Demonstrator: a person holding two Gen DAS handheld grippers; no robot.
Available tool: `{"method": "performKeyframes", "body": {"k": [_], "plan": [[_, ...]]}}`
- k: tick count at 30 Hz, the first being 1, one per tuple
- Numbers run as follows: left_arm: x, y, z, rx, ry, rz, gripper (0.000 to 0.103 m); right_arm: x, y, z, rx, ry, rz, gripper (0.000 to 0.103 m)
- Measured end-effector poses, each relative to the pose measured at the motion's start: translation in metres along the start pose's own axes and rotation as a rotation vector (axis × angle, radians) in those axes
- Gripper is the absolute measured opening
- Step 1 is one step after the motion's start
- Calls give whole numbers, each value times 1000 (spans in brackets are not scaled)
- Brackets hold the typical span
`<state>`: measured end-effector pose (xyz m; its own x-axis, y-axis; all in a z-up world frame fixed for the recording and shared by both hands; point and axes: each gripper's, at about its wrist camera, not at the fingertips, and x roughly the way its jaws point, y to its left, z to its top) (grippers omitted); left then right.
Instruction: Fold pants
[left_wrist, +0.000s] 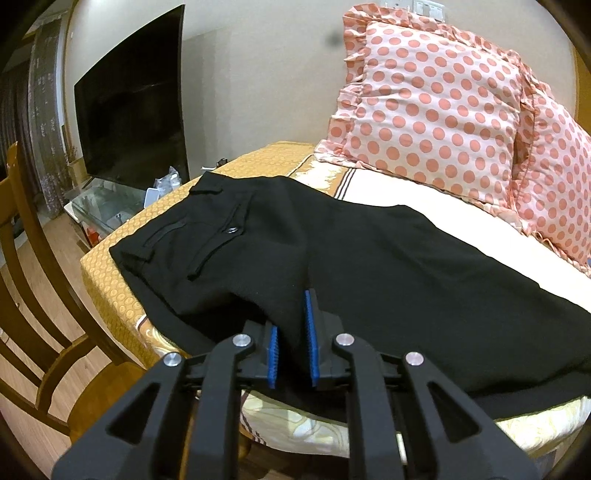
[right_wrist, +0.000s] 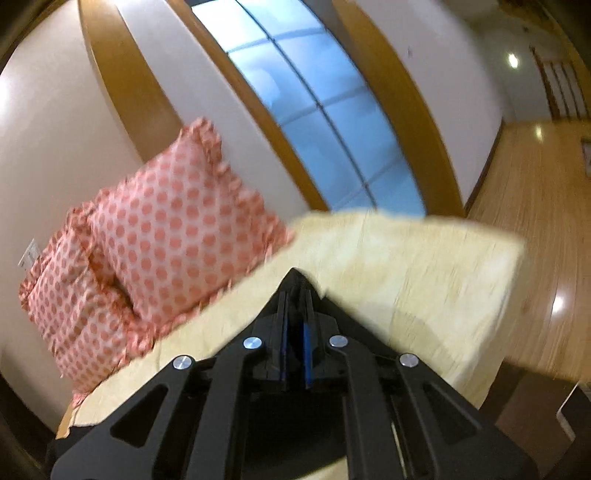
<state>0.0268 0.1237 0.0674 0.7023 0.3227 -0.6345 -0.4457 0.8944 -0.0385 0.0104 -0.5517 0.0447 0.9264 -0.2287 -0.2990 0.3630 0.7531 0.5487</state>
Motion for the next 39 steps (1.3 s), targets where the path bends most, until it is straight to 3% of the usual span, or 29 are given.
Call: {"method": "performKeyframes", "body": {"k": [3,8,13,18,22,26,28,30,35,39], "plan": [[1,0,-1,5,6,-10,15,-2,-6,13,-17,-21,-33,6],[4,4,-7,3,20,-7,17,27,-32,-15,-4,122,-168,6],[6,9,-12,-6,23,0,24,32,-49,-39,34,182,-198,6],[5,16,-12,-40,18,-29,25,27,-45,-41,8,184,-207,6],[3,25,-12,-70,4,-43,35,29,-45,-40,7,187,-211,6],[1,40,-6,-129,-5,-106,43,30,-43,-41,-6,188,-219,6],[-3,54,-5,-188,-18,-165,60,29,-43,-41,-6,189,-221,6],[-7,67,-4,-221,-36,-183,64,30,-43,-41,-9,191,-223,6],[-4,91,1,-241,-36,-109,63,32,-41,-41,-15,194,-233,6],[18,121,11,-317,23,-79,47,33,-41,-41,-17,196,-234,6]]}}
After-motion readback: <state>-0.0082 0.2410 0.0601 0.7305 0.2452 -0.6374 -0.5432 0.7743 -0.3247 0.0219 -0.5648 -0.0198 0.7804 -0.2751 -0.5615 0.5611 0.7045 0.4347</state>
